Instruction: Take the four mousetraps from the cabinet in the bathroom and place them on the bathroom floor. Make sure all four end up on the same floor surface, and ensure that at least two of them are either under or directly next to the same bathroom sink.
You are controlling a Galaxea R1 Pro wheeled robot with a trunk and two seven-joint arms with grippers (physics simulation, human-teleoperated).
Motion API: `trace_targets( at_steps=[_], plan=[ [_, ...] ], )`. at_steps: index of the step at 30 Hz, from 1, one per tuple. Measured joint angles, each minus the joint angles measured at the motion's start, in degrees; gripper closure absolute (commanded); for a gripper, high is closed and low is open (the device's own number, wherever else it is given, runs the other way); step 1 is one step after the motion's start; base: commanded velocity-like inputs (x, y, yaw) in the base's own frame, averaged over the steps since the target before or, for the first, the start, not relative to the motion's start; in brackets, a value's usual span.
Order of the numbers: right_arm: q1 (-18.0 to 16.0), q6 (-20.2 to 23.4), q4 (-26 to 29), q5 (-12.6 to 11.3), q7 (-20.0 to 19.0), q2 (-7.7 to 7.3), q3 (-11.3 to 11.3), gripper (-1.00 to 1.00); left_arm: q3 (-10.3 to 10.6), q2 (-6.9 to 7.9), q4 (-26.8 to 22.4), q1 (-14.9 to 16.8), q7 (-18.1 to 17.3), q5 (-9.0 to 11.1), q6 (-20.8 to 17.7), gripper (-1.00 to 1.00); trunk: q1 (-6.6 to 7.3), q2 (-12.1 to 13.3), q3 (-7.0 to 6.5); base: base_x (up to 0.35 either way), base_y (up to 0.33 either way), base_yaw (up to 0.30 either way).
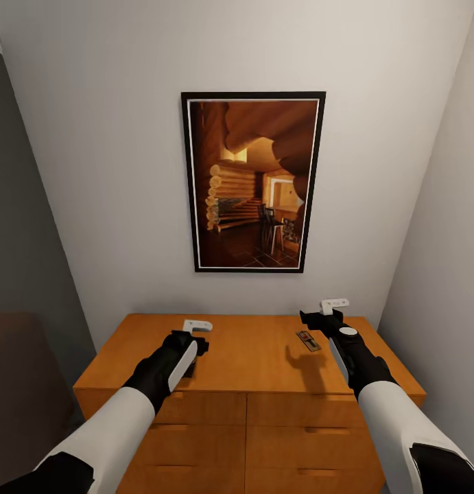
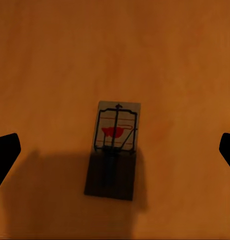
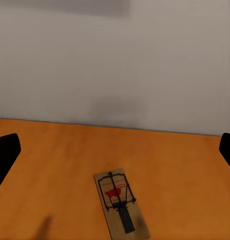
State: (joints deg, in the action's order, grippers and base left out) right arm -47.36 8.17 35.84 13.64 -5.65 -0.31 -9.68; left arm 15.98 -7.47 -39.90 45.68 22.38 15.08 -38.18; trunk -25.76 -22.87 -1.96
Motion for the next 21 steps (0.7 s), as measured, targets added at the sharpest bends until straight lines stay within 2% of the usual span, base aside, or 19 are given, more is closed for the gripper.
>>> trace_targets(
  at_steps=[7, 21],
  plan=[
    [0.0, 0.0, 0.0, 0.0, 0.0, -0.01, 0.0, -1.00, -0.1, -0.94, 0.6, 0.0, 1.4, 0.0, -0.2, -1.00, 0.00, 0.0, 0.00, 0.000, 0.000, 0.000],
    [0.0, -0.1, 0.0, 0.1, 0.0, -0.01, 0.1, -1.00, -0.2, -0.32, 0.7, 0.0, 1.4, 0.0, -0.3, -1.00, 0.00, 0.0, 0.00, 0.000, 0.000, 0.000]
  ],
)
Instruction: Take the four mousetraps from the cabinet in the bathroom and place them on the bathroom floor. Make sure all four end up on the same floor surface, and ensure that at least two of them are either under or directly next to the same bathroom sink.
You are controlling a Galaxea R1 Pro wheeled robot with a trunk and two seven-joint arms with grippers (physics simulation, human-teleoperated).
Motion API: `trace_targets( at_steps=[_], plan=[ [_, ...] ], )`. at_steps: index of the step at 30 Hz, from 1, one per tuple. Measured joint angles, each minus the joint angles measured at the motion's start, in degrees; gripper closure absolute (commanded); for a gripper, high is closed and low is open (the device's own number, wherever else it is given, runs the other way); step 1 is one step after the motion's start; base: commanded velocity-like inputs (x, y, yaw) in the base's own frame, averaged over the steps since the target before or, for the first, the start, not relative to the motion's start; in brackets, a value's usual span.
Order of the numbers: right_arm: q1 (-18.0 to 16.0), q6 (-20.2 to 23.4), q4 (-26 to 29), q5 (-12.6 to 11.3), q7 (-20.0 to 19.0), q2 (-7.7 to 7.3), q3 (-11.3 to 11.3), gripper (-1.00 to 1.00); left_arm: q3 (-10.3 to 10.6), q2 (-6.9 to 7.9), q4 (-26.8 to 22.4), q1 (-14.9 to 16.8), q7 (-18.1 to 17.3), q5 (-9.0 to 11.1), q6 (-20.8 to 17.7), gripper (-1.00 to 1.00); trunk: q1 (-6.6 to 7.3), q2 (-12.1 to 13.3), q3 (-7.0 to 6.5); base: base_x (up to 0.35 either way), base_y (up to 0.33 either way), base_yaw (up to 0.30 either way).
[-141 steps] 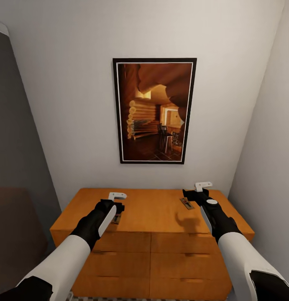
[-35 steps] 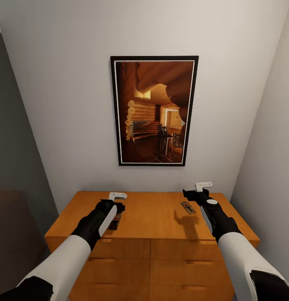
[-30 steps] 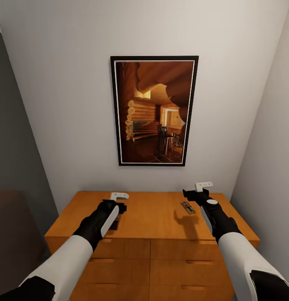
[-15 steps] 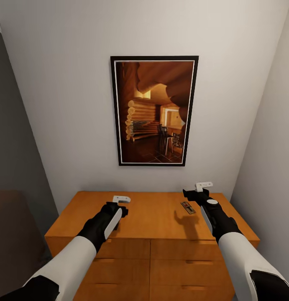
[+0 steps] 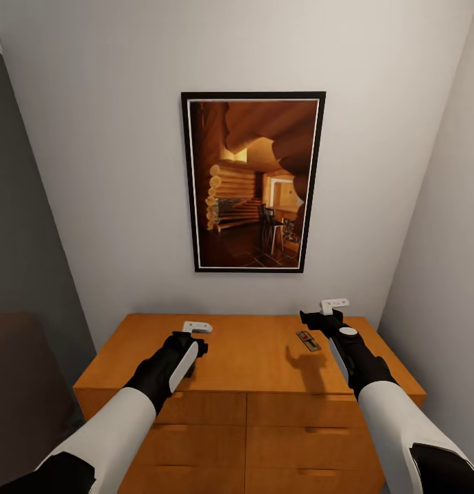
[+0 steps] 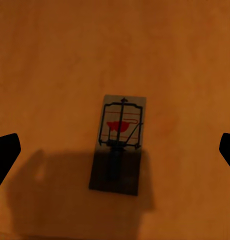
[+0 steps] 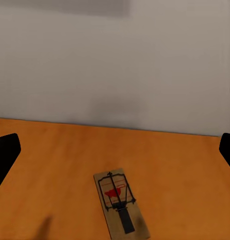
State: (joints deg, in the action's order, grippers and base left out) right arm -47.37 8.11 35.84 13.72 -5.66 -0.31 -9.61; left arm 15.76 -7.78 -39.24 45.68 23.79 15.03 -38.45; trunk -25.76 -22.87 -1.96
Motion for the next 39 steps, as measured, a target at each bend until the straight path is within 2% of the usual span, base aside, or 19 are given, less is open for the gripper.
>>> trace_targets(
  at_steps=[7, 15, 39],
  plan=[
    [0.0, 0.0, 0.0, 0.0, 0.0, 0.00, 0.0, -1.00, 0.0, 0.18, 0.0, 0.0, -0.2, -0.1, -0.1, -1.00, 0.00, 0.0, 0.00, 0.000, 0.000, 0.000],
    [0.0, 0.0, 0.0, 0.0, 0.1, 0.00, 0.1, -1.00, -0.2, 1.04, 0.0, 0.0, -0.5, 0.0, -0.2, -1.00, 0.00, 0.0, 0.00, 0.000, 0.000, 0.000],
    [0.0, -0.1, 0.0, 0.1, 0.0, 0.00, 0.0, -1.00, -0.2, 0.89, 0.0, 0.0, -0.6, 0.2, 0.0, -1.00, 0.00, 0.0, 0.00, 0.000, 0.000, 0.000]
  ],
)
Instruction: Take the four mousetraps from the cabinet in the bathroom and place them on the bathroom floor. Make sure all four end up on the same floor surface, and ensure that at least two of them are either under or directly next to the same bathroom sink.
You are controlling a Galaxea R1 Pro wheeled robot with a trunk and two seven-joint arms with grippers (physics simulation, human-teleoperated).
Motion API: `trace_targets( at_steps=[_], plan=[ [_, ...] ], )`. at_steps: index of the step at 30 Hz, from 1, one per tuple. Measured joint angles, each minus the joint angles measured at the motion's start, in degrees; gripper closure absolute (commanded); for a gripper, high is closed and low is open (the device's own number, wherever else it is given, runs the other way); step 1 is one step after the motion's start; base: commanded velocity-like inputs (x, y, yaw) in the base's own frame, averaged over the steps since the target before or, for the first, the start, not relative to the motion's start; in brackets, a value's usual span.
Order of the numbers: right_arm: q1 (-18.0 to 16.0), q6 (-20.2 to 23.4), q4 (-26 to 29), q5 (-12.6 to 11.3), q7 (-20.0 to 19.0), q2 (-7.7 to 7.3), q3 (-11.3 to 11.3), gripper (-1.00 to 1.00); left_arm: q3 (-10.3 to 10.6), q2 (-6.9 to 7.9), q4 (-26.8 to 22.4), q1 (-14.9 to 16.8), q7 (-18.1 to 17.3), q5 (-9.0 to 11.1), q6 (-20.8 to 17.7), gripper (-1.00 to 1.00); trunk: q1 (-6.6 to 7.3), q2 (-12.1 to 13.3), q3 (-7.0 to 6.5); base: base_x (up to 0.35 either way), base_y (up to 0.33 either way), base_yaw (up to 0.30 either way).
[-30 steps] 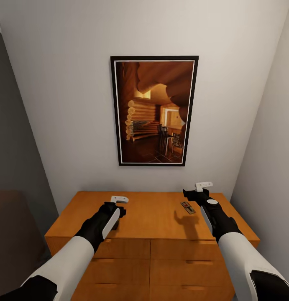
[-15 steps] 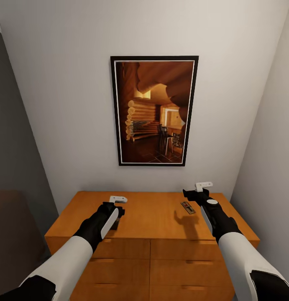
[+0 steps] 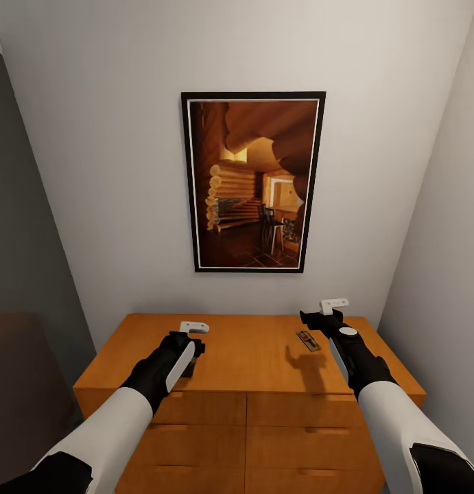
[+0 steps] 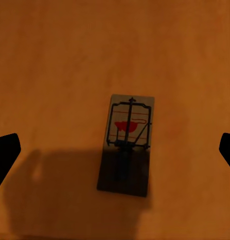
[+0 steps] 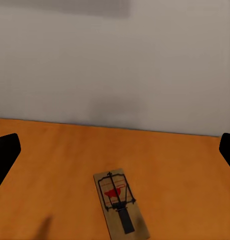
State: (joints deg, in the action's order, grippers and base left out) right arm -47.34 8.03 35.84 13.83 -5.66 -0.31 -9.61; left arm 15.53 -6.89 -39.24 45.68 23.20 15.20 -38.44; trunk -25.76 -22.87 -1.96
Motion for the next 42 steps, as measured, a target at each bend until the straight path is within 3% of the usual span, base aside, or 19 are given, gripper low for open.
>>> trace_targets(
  at_steps=[12, 37, 42],
  plan=[
    [0.0, 0.0, 0.0, 0.1, -0.1, 0.00, 0.0, -1.00, -0.1, -0.20, 0.2, 0.0, -0.1, 0.2, -0.4, -1.00, 0.00, 0.0, 0.00, 0.000, 0.000, 0.000],
    [0.0, 0.0, 0.0, 0.1, -0.1, 0.00, 0.0, -1.00, 0.0, -0.39, 0.5, 0.0, 0.0, 0.1, -0.1, -1.00, -5.48, -9.9, 4.39, 0.000, 0.000, 0.000],
    [0.0, 0.0, 0.0, 0.1, 0.0, 0.00, 0.0, -1.00, 0.1, -0.53, 0.5, 0.0, -0.1, 0.1, -0.2, -1.00, -5.49, -10.0, 4.40, 0.000, 0.000, 0.000]
  ],
)
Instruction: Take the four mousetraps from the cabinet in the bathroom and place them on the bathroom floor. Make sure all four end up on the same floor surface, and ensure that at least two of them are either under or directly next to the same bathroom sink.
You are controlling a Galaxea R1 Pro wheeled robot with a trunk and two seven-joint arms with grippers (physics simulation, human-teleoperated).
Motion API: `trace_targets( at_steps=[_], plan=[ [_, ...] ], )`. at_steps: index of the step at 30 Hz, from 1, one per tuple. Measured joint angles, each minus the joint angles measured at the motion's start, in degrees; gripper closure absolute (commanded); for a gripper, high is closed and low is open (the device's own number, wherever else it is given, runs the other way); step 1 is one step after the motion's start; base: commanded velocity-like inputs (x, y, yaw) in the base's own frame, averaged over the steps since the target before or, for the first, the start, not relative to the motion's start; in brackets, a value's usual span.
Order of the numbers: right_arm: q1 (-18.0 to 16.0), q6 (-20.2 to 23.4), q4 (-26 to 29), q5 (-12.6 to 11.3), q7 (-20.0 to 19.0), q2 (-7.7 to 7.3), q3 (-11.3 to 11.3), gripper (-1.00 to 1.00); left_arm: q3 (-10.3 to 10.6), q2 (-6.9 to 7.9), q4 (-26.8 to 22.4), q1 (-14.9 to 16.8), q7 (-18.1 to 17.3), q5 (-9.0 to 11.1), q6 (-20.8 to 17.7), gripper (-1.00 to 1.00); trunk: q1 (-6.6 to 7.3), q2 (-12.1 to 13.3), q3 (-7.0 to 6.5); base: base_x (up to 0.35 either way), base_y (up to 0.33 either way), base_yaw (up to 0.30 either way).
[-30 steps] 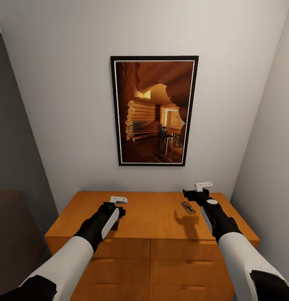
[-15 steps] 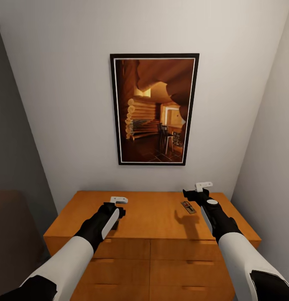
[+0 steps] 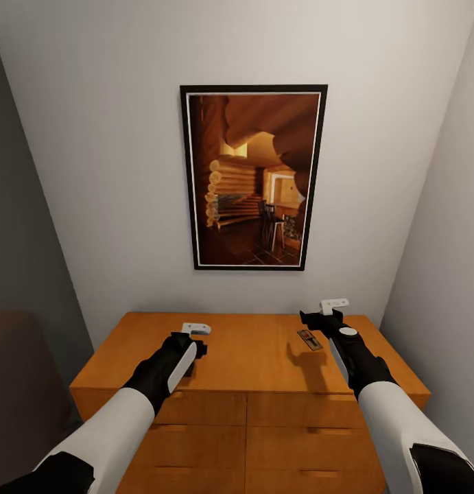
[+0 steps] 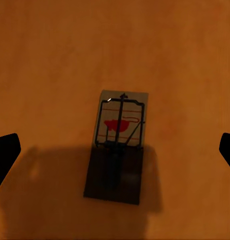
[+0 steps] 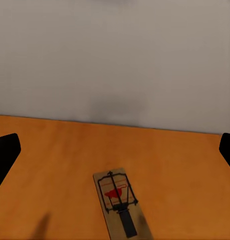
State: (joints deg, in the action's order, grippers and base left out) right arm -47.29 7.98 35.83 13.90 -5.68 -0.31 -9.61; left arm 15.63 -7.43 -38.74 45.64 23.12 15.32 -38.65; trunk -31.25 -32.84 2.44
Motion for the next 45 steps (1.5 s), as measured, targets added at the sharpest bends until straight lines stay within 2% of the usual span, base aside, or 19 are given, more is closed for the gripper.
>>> trace_targets(
  at_steps=[12, 45],
  plan=[
    [0.0, 0.0, 0.0, 0.0, 0.1, 0.00, -0.1, -1.00, 0.1, -0.08, 0.1, 0.0, -0.2, 0.1, -0.1, -1.00, 0.00, 0.0, 0.00, 0.000, 0.000, 0.000],
    [0.0, 0.0, 0.1, 0.1, 0.8, -0.08, -0.2, -1.00, 0.1, -0.35, 2.1, 0.0, -0.3, 0.1, 0.0, -1.00, -7.25, -13.3, 5.94, 0.000, 0.000, 0.000]
  ],
)
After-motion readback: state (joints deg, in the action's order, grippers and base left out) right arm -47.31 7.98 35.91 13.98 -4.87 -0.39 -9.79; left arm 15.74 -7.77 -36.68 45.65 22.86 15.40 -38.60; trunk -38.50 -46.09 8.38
